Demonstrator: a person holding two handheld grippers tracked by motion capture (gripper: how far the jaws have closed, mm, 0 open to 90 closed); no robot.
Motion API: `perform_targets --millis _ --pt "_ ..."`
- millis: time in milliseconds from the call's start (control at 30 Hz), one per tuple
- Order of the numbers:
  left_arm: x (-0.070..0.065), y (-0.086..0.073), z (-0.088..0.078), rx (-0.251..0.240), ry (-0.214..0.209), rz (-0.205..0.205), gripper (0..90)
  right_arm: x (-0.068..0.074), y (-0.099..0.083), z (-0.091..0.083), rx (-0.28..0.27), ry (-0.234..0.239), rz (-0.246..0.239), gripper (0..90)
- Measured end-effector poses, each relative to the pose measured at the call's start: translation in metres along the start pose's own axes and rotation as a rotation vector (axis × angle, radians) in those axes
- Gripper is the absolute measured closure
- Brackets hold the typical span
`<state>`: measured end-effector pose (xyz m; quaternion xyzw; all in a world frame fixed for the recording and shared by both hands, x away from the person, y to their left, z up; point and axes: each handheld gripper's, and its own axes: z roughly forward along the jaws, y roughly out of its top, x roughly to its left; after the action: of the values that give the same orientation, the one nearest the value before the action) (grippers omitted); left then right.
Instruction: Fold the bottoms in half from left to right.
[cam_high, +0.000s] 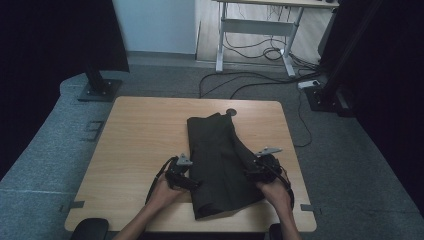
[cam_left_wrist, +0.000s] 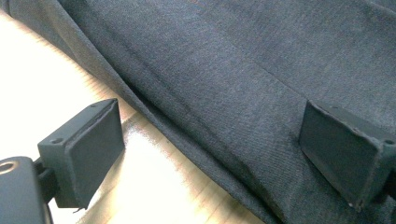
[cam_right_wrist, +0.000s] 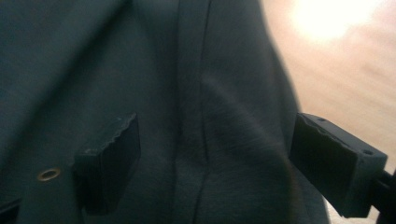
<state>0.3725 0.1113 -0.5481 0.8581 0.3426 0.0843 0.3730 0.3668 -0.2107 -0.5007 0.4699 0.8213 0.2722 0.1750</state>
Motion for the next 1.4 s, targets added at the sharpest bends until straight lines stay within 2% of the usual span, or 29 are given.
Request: perform_targets --millis 67,100,133,167,233,267,300,333,367,433,567,600,633,667,700,733,767,800,833,867,933,967,1067,1133,1167,1200,1333,1367,1400 --pt "0.000 0.000 0.000 0.002 0.006 0.003 6.3 -0.008 -0.004 0.006 0.039 -0.057 -0.003 19.8" --pt "-0.001 0.000 0.000 0.006 0.016 0.009 6.3 -0.025 -0.009 0.003 0.031 -0.097 0.057 21.6" --pt "-0.001 0.000 0.000 0.006 0.016 0.009 6.3 -0.034 -0.012 0.000 0.019 -0.117 0.096 21.9" --pt "-0.001 0.000 0.000 0.008 0.023 0.011 6.3 -0.034 -0.012 0.000 0.019 -0.117 0.096 21.9" --pt "0.002 0.001 0.000 0.012 0.031 0.015 6.3 -0.058 -0.022 -0.012 -0.003 -0.182 0.168 22.8" --pt "0.002 0.001 0.000 0.012 0.031 0.015 6.2 -0.058 -0.022 -0.012 -0.003 -0.182 0.168 22.8" --pt "0.004 0.001 0.000 0.013 0.034 0.015 6.2 -0.068 -0.027 -0.019 -0.015 -0.206 0.204 22.9" --pt "0.006 0.001 0.000 0.013 0.037 0.012 6.2 -0.068 -0.027 -0.019 -0.015 -0.206 0.204 22.9" --pt "0.009 0.000 -0.001 0.011 0.044 0.003 6.2 -0.075 -0.031 -0.025 -0.031 -0.209 0.231 22.6" --pt "0.011 0.000 -0.002 0.006 0.043 -0.007 6.3 -0.076 -0.031 -0.029 -0.046 -0.206 0.233 22.6" --pt "0.009 0.002 -0.006 0.014 0.048 -0.042 7.8 -0.071 -0.028 -0.033 -0.067 -0.190 0.209 22.5" --pt "0.005 0.004 -0.009 0.017 0.068 -0.041 8.5 -0.068 -0.026 -0.033 -0.074 -0.175 0.199 22.5" --pt "-0.005 0.008 -0.015 0.010 0.086 -0.023 8.3 -0.062 -0.023 -0.031 -0.076 -0.139 0.174 22.6" --pt "-0.005 0.008 -0.015 0.010 0.086 -0.023 7.5 -0.062 -0.023 -0.031 -0.076 -0.139 0.174 22.6" --pt "-0.016 0.011 -0.020 -0.004 0.069 -0.016 6.0 -0.059 -0.023 -0.025 -0.060 -0.105 0.158 23.7" --pt "-0.016 0.011 -0.020 -0.004 0.069 -0.016 5.1 -0.059 -0.023 -0.025 -0.060 -0.105 0.158 23.7" --pt "-0.023 0.012 -0.021 -0.005 0.060 -0.010 4.3 -0.059 -0.026 -0.017 -0.031 -0.085 0.145 25.4" --pt "-0.030 0.012 -0.023 -0.001 0.053 -0.002 4.3 -0.059 -0.026 -0.017 -0.031 -0.085 0.145 25.4" --pt "-0.044 0.008 -0.022 0.022 0.046 0.018 1.8 -0.061 -0.031 -0.009 0.000 -0.072 0.141 27.4" --pt "-0.044 0.008 -0.022 0.022 0.046 0.018 1.0 -0.061 -0.031 -0.009 0.000 -0.072 0.141 27.4" --pt "-0.053 0.002 -0.018 0.062 0.049 0.034 0.8 -0.064 -0.037 -0.002 0.024 -0.057 0.144 28.2" --pt "-0.054 -0.004 -0.014 0.084 0.064 0.035 0.7 -0.064 -0.040 0.004 0.049 -0.036 0.139 28.1" --pt "-0.051 -0.006 -0.014 0.089 0.067 0.020 0.0 -0.060 -0.042 0.010 0.075 -0.016 0.114 27.0" --pt "-0.044 -0.006 -0.019 0.114 0.101 0.029 0.0 -0.052 -0.040 0.011 0.068 -0.018 0.083 27.0" --pt "-0.044 -0.006 -0.019 0.114 0.101 0.029 0.0 -0.052 -0.040 0.011 0.068 -0.018 0.083 27.0" --pt "-0.040 -0.008 -0.021 0.116 0.112 0.020 0.0 -0.045 -0.038 0.013 0.066 -0.003 0.071 26.6" --pt "-0.017 -0.018 -0.032 0.114 0.106 -0.065 0.0 -0.034 -0.034 0.016 0.065 0.024 0.042 24.5" --pt "-0.004 -0.024 -0.038 0.114 0.103 -0.100 0.0 -0.025 -0.031 0.019 0.066 0.039 0.020 23.3" --pt "-0.004 -0.024 -0.038 0.114 0.103 -0.100 0.0 -0.025 -0.031 0.019 0.066 0.039 0.020 23.3"
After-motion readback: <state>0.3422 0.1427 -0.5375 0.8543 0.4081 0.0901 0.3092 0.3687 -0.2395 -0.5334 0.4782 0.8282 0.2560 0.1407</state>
